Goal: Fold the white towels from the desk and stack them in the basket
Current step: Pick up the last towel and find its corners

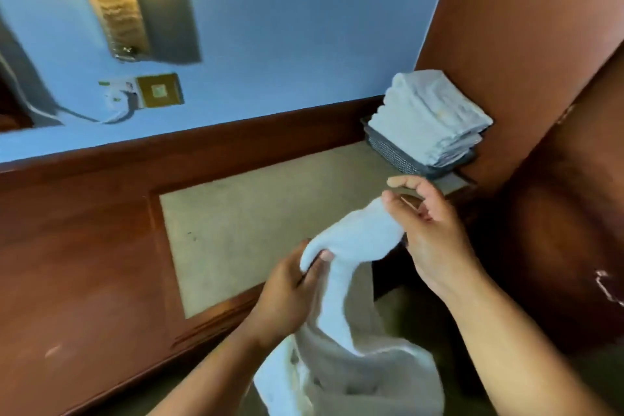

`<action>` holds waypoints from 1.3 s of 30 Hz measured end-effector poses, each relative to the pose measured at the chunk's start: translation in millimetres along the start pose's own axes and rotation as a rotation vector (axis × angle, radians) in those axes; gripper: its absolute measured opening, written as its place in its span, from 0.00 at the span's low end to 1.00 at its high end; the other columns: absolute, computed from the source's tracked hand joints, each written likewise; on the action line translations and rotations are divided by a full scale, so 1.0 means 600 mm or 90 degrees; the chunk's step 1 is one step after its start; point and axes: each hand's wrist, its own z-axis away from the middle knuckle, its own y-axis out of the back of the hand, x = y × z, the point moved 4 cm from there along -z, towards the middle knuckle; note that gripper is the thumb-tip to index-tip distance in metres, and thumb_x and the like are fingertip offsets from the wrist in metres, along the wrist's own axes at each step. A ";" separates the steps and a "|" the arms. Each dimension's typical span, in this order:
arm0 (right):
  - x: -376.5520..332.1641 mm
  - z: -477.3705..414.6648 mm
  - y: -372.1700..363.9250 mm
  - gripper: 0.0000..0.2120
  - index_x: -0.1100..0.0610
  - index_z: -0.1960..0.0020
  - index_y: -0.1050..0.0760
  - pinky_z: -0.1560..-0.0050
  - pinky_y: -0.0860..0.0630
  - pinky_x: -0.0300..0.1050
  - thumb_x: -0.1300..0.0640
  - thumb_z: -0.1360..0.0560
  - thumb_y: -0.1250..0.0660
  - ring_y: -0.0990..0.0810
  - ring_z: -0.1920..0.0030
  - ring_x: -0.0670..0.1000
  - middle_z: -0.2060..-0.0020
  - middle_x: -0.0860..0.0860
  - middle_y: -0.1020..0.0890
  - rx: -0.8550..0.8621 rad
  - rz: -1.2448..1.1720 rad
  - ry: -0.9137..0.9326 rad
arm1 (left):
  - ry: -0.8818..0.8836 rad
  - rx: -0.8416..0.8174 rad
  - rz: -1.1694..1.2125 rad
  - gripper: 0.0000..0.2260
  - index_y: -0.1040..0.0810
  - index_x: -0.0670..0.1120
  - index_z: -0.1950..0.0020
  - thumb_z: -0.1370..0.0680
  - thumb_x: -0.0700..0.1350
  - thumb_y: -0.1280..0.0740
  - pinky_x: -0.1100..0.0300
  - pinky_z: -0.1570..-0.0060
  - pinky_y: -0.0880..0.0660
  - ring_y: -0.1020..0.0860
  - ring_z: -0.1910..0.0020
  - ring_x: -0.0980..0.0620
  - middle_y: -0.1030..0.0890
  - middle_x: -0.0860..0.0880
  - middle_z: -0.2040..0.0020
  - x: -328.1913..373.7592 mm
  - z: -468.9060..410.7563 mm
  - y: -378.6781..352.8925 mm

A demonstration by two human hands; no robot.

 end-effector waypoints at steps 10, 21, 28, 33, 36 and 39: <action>-0.038 -0.012 0.296 0.22 0.52 0.44 0.19 0.49 0.23 0.34 0.76 0.26 0.34 0.16 0.51 0.42 0.52 0.47 0.13 0.012 0.021 0.045 | 0.142 -0.152 0.191 0.30 0.18 0.35 0.57 0.18 0.62 0.39 0.53 0.56 0.23 0.17 0.59 0.44 0.17 0.33 0.60 0.099 -0.052 -0.279; -0.004 -0.074 0.300 0.09 0.52 0.59 0.18 0.60 0.24 0.37 0.66 0.26 0.27 0.17 0.64 0.43 0.65 0.45 0.14 0.221 0.003 0.083 | 0.053 -0.089 0.143 0.15 0.22 0.52 0.41 0.20 0.60 0.35 0.39 0.45 0.21 0.18 0.46 0.42 0.19 0.41 0.44 0.120 -0.062 -0.309; -0.001 -0.096 0.245 0.10 0.51 0.64 0.20 0.58 0.22 0.41 0.62 0.30 0.22 0.18 0.64 0.46 0.66 0.47 0.15 0.220 0.026 0.132 | 0.016 -0.075 0.052 0.13 0.25 0.56 0.37 0.20 0.58 0.34 0.56 0.39 0.25 0.22 0.39 0.55 0.21 0.52 0.41 0.082 -0.078 -0.283; 0.004 -0.104 0.213 0.06 0.52 0.56 0.20 0.56 0.20 0.41 0.62 0.26 0.27 0.16 0.59 0.46 0.61 0.47 0.15 0.121 0.040 0.141 | 0.031 -0.059 0.134 0.15 0.24 0.56 0.42 0.21 0.64 0.36 0.49 0.39 0.25 0.22 0.41 0.49 0.21 0.47 0.43 0.070 -0.074 -0.250; -0.001 -0.102 0.182 0.08 0.50 0.54 0.21 0.56 0.23 0.33 0.64 0.23 0.30 0.19 0.58 0.40 0.61 0.42 0.16 -0.052 -0.041 0.124 | 0.069 -0.050 0.256 0.25 0.26 0.43 0.44 0.21 0.66 0.38 0.41 0.41 0.31 0.28 0.47 0.39 0.26 0.36 0.46 0.077 -0.096 -0.216; -0.005 -0.099 0.154 0.02 0.51 0.52 0.23 0.57 0.24 0.34 0.57 0.22 0.31 0.19 0.58 0.39 0.60 0.41 0.17 -0.235 0.009 0.151 | 0.069 -0.029 0.296 0.17 0.30 0.45 0.32 0.19 0.52 0.37 0.41 0.42 0.30 0.26 0.44 0.39 0.27 0.32 0.39 0.097 -0.139 -0.181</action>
